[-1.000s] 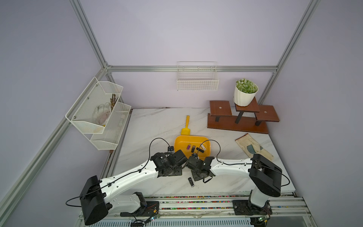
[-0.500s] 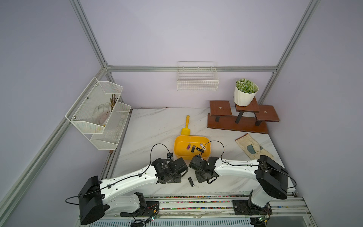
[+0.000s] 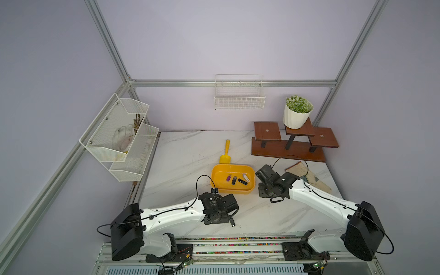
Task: Put the usb flash drive into the storage box
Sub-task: Pick up the USB flash from the center of the board.
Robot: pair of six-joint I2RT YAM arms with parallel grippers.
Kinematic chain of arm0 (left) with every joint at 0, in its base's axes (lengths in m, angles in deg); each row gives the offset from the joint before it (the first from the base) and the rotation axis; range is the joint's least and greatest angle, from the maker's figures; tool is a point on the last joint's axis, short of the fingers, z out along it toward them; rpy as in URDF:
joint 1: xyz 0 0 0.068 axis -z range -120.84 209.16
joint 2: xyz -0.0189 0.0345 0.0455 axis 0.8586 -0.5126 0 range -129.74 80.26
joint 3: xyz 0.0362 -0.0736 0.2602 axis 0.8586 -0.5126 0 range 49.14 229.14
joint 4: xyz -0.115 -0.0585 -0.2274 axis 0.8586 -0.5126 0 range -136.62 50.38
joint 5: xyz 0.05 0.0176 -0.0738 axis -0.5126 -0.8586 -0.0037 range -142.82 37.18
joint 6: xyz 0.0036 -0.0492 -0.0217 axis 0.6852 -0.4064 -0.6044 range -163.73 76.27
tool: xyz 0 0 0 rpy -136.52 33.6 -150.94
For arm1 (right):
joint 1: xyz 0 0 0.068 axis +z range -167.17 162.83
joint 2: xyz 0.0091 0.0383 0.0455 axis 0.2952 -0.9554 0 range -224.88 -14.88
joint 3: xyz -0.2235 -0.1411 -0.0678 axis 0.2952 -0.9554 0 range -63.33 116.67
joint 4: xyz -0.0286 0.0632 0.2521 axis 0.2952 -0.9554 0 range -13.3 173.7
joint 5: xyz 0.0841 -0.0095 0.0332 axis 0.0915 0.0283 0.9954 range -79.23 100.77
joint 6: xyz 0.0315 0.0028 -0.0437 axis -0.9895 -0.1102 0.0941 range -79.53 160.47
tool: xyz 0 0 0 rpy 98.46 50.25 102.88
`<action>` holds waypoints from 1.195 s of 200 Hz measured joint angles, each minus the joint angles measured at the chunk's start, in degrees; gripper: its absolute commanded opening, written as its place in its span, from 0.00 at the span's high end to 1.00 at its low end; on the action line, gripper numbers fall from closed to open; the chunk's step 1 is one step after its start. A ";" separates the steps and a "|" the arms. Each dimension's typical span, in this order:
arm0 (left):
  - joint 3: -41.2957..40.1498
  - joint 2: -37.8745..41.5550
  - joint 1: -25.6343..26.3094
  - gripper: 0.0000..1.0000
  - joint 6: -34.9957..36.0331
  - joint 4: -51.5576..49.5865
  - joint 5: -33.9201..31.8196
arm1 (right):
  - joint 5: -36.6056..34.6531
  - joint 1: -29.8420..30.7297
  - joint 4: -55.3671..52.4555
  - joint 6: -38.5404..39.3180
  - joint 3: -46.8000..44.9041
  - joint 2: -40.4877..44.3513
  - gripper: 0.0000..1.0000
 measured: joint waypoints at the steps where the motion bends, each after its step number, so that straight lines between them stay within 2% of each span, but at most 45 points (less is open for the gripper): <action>1: 0.04 -0.22 0.02 0.35 -0.02 0.20 0.11 | 0.02 -0.17 0.00 0.09 -0.04 0.04 1.00; 51: 2.84 -8.66 0.22 0.34 -1.18 7.50 3.41 | 0.87 -3.78 0.39 4.87 -0.02 0.55 1.00; 144: 0.59 -10.29 0.24 0.35 -6.08 14.29 7.82 | 2.67 -5.03 2.12 7.82 -2.05 0.68 1.00; 239: 0.66 -14.05 0.28 0.45 -6.01 15.96 9.11 | 3.74 -5.68 2.95 8.66 -3.69 1.42 1.00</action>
